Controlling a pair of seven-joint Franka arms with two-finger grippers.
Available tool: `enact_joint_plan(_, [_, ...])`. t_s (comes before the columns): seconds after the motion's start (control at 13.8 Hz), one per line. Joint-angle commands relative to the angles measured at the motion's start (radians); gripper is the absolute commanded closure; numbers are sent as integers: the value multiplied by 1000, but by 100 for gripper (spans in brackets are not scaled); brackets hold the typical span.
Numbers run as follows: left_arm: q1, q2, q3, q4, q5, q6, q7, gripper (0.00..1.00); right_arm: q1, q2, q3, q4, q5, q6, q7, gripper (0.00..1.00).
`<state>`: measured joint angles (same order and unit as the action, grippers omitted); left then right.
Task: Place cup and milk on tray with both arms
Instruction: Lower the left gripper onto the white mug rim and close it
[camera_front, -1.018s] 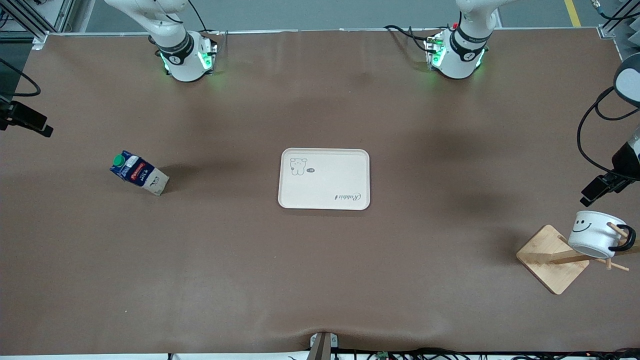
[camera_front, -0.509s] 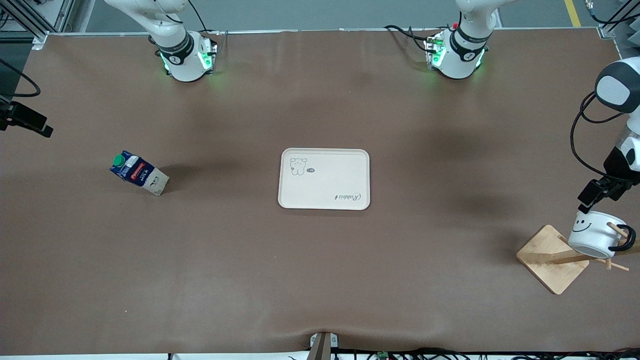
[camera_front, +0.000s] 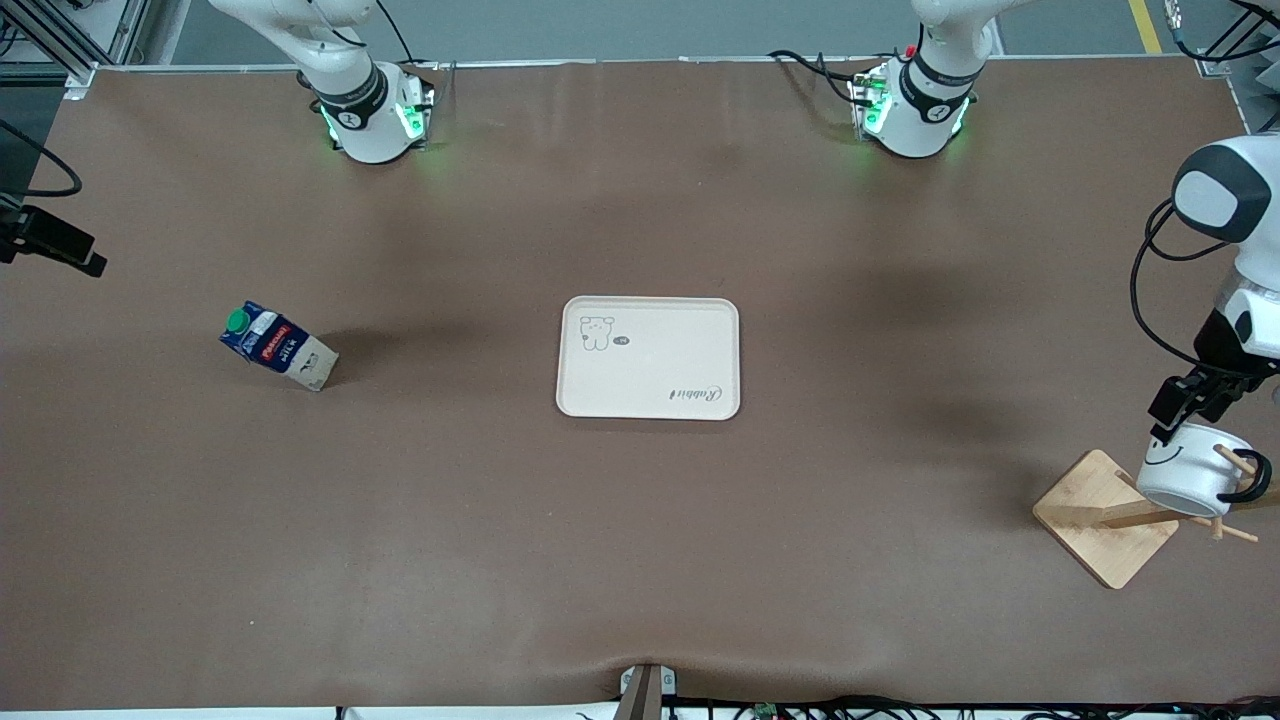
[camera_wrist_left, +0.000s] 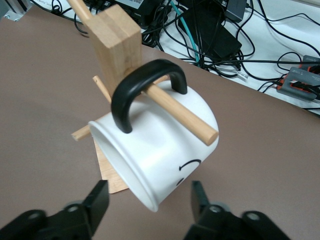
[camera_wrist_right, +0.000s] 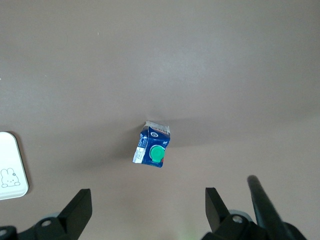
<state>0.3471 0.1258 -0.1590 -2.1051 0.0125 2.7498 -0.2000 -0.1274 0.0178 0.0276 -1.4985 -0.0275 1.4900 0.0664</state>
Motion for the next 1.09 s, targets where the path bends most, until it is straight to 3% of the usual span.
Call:
enact_joint_plan(0.0, [-2,6,-14,-3,-17,24,-3,42,-9,27,6,31,-6,7,9,0])
enact_joint_plan(1.02, [-4,15,-43,-4,-2,16,114,97,8,76,12,29,1,7,6,0])
